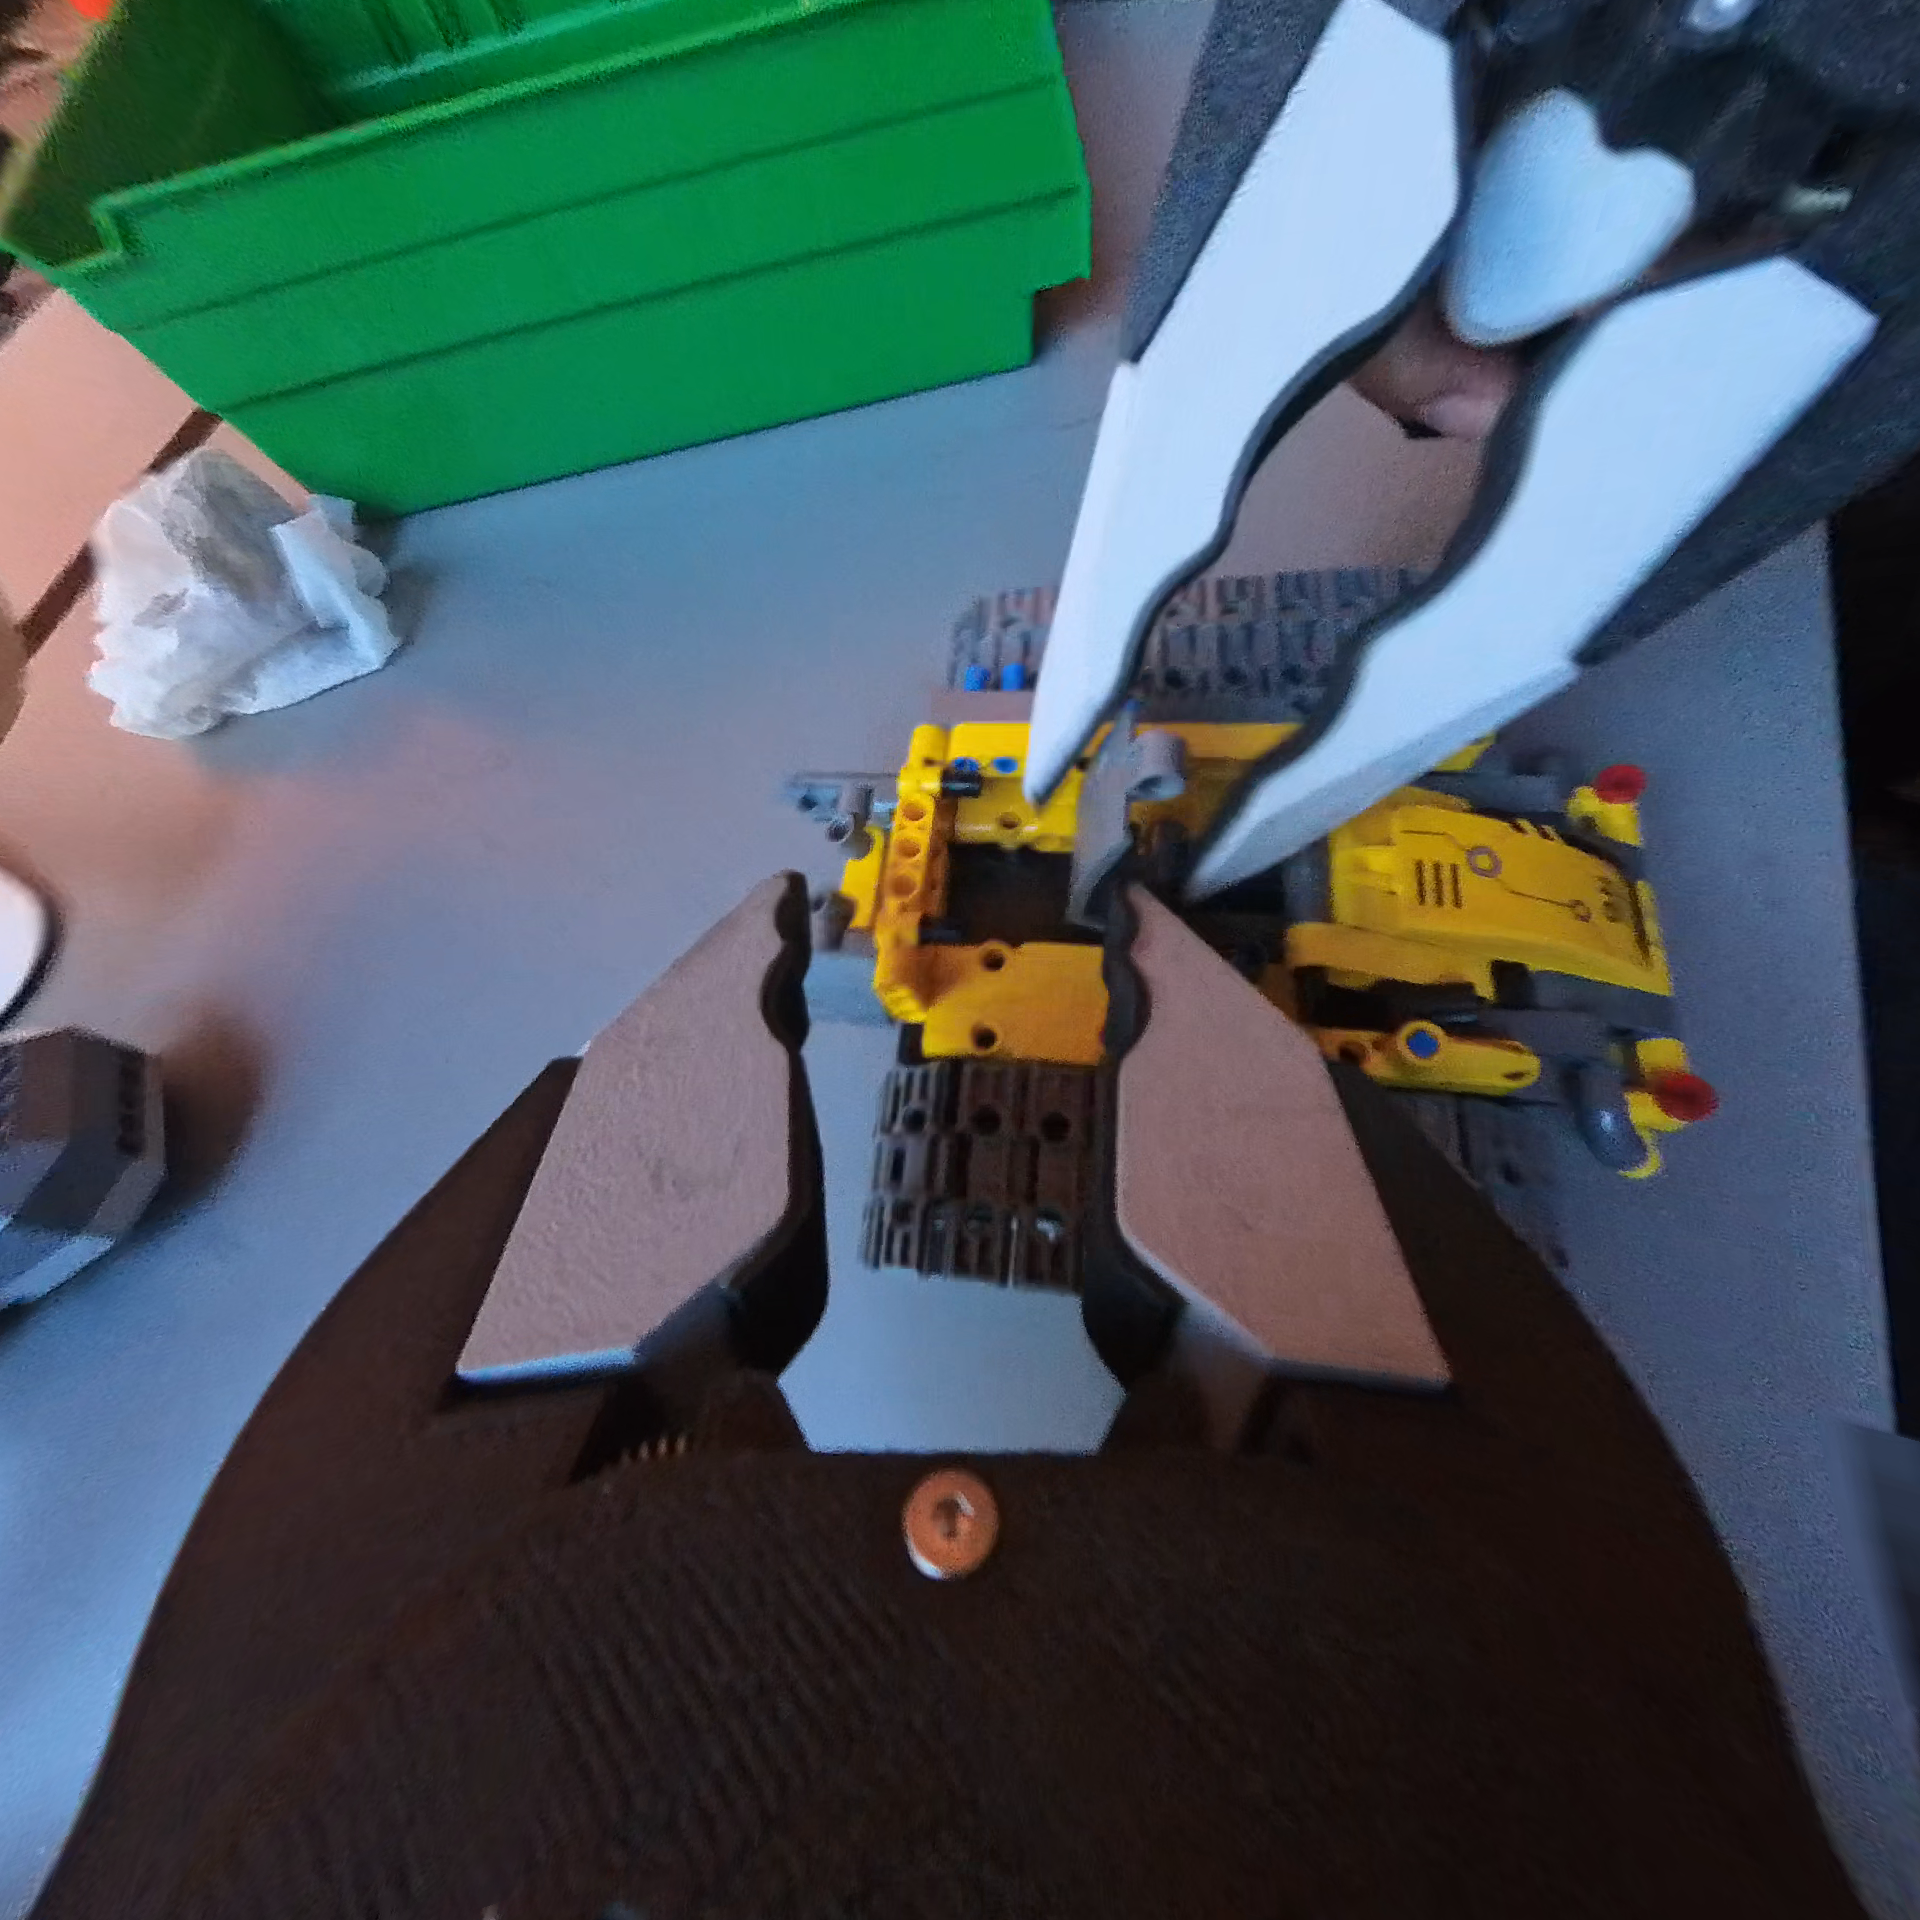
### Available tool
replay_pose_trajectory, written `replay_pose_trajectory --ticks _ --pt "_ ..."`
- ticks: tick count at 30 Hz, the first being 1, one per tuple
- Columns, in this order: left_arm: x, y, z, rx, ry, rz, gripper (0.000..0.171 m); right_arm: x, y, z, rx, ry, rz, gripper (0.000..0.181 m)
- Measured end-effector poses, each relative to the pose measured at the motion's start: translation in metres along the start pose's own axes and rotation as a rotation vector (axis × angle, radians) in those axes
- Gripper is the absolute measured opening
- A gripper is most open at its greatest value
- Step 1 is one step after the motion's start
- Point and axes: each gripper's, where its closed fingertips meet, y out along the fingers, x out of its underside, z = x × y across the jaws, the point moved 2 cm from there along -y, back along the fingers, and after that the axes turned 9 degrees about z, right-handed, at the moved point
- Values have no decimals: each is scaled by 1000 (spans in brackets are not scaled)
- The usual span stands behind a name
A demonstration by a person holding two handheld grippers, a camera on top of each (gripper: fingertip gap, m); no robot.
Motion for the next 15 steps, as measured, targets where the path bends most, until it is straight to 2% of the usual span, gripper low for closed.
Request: replay_pose_trajectory --ticks 2,6,8,10,12,13,14,15 --pt "0 4 2 79 -26 22 38 0 3 4 -34 -3 -18 20" --pt "3 4 0 153 -119 110 33 0 7 6 -83 78 58 13" --pt "3 0 -3 154 -113 154 33 -3 9 6 -17 15 133 11" --pt "4 -1 -5 123 -76 132 33 -4 10 6 73 -74 163 11" --pt "1 -3 -8 75 -6 163 31 -6 10 8 132 -60 222 11" --pt "0 -5 -1 98 40 172 20 -8 9 9 140 -26 268 2" --pt "0 -6 8 121 66 156 2 -9 9 9 121 7 304 2" --pt "0 -6 8 83 89 152 1 -8 8 9 93 47 320 1"
